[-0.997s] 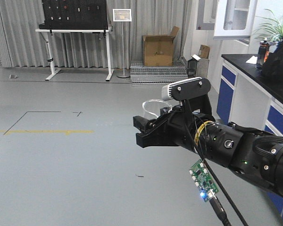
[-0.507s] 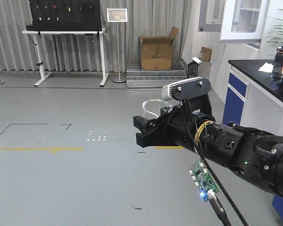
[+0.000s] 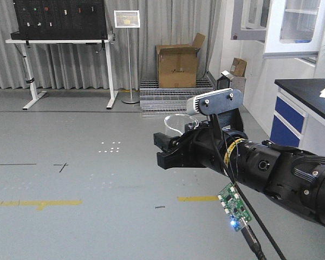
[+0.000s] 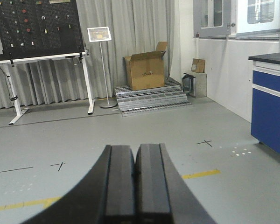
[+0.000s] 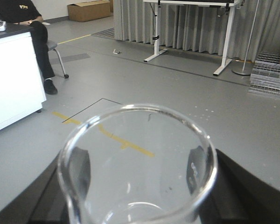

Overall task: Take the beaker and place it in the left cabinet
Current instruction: 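Carry the beaker in the right gripper to the open cabinet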

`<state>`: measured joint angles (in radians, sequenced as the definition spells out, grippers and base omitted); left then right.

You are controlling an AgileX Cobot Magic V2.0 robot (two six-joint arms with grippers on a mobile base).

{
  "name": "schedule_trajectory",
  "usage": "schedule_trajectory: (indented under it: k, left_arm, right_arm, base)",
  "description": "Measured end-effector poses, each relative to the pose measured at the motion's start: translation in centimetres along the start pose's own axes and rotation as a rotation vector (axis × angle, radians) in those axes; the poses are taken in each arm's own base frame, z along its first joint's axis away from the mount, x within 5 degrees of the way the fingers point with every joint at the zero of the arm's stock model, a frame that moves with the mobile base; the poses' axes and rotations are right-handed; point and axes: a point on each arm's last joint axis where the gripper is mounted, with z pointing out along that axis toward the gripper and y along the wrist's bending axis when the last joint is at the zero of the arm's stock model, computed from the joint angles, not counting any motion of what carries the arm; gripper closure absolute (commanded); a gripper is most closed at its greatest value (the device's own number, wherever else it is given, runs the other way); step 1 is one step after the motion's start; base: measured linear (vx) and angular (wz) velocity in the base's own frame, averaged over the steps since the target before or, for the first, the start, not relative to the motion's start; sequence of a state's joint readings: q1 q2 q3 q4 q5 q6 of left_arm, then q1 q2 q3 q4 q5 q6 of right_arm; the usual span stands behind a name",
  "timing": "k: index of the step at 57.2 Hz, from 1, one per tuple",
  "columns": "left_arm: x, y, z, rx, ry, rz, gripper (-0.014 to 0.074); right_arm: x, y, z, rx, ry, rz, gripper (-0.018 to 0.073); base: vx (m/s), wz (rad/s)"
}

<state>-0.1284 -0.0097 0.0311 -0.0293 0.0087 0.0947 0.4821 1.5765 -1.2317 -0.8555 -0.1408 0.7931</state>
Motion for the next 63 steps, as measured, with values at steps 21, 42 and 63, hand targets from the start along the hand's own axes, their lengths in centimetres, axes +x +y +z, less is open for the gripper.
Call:
schedule_trajectory:
  k: [21, 42, 63]
  left_arm:
    - [0.0, 0.0, 0.0, 0.0, 0.0, 0.0, 0.0595]
    - [0.0, 0.0, 0.0, 0.0, 0.0, 0.0, 0.0595]
    - [0.0, 0.0, 0.0, 0.0, 0.0, 0.0, 0.0595]
  right_arm:
    - [0.0, 0.0, 0.0, 0.0, 0.0, 0.0, 0.0561]
    - [-0.01, 0.08, 0.01, -0.002, 0.0, 0.0, 0.0561]
    - [-0.01, 0.08, 0.01, -0.002, 0.0, 0.0, 0.0561]
  base:
    - [0.71, 0.0]
    - [0.71, -0.03]
    - [0.69, 0.0]
